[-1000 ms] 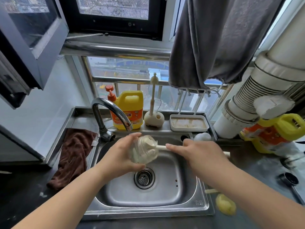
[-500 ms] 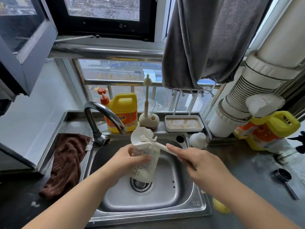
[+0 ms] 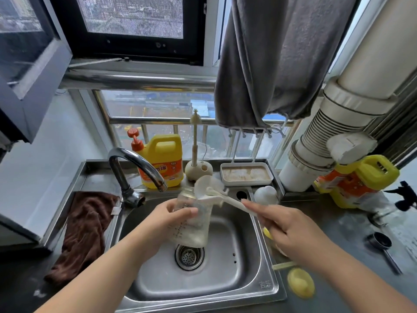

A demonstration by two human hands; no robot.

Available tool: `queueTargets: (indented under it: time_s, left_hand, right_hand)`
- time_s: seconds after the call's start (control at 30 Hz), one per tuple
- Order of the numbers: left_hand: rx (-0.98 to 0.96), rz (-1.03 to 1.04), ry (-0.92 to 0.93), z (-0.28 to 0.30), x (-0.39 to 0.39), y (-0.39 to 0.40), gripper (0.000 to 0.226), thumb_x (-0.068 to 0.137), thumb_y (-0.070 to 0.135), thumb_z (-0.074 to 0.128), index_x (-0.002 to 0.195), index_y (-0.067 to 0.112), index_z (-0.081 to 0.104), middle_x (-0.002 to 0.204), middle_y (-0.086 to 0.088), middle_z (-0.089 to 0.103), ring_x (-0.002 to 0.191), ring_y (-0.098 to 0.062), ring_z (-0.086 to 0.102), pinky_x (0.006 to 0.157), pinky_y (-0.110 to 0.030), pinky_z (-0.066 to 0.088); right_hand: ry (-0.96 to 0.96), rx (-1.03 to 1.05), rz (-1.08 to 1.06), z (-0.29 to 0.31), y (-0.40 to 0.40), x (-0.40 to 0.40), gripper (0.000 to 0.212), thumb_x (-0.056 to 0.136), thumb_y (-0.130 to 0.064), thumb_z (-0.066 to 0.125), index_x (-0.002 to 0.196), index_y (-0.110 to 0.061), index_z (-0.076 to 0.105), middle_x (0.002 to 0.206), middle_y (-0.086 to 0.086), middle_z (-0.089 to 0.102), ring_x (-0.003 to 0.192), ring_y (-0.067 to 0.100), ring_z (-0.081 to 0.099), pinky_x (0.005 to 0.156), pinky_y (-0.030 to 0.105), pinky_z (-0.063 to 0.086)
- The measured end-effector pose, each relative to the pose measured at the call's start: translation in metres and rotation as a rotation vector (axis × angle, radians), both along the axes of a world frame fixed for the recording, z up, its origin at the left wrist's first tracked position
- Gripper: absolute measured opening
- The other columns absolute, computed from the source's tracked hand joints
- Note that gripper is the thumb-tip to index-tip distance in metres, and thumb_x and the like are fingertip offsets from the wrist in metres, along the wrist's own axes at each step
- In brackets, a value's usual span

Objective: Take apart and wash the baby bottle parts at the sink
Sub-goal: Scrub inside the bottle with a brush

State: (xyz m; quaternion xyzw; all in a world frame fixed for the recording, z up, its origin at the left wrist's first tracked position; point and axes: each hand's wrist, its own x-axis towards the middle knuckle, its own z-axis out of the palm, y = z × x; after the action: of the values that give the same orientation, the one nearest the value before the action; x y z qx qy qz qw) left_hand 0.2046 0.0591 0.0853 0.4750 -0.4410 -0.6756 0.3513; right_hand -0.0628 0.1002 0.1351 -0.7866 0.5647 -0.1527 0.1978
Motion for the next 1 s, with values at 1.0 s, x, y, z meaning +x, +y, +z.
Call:
queueTargets:
  time_s: [1.0]
  left_hand:
    - [0.164,-0.065,0.221,0.024,-0.012,-0.008,0.096,0.047,0.051,0.088,0.127,0.01,0.055,0.123,-0.021,0.061,0.112,-0.037,0.06,0.085,-0.044,0.054]
  right_hand:
    - [-0.286,0.073,-0.105,-0.003,0.01,-0.006,0.052,0.096,-0.02,0.052,0.121,-0.065,0.047,0.087,-0.018,0.068,0.062,-0.002,0.054,0.062,0.018,0.042]
